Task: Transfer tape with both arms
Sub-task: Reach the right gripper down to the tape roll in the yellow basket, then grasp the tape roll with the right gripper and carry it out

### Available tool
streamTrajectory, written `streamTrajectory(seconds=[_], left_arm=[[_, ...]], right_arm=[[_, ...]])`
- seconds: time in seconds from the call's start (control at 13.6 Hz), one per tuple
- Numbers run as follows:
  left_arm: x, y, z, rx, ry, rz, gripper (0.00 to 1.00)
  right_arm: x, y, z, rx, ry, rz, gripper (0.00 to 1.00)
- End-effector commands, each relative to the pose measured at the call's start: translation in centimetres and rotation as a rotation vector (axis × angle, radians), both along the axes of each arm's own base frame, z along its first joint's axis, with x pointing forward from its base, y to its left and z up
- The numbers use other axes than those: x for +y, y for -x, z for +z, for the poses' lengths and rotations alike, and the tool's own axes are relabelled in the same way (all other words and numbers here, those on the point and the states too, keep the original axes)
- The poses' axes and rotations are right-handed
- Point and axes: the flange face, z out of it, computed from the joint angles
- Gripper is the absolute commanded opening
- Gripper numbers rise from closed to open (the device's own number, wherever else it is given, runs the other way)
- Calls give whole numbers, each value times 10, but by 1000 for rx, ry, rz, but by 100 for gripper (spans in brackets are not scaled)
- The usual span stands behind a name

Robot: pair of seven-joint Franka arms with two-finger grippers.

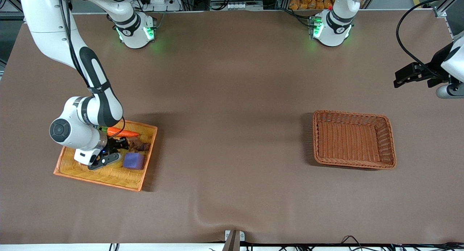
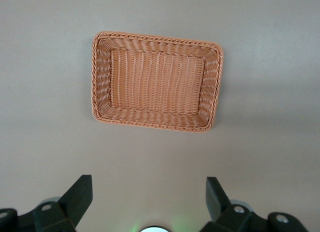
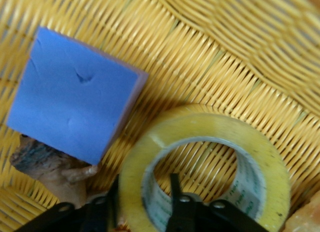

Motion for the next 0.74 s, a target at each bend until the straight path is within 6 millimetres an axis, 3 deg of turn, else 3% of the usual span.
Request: streamTrajectory(seconds=[0.0,0.22,0.37,0.52,0.66], left_arm=[[2,0,5,-1,-15,-22,100],[1,0,4,0,-15,-24,100],[1,0,4,0,-15,-24,100],[-1,0,4,0,-15,-26,100],[-2,0,4,0,-15,-29,100]], right_arm=[[0,-12,55,-5,-20,9,0],[11,-21,146,60,-47,18,0],[41,-25,188,97,-50,-33,0],[115,-19,205,92,-39,-59,0],[195,-11,204,84,-28,-99,0]])
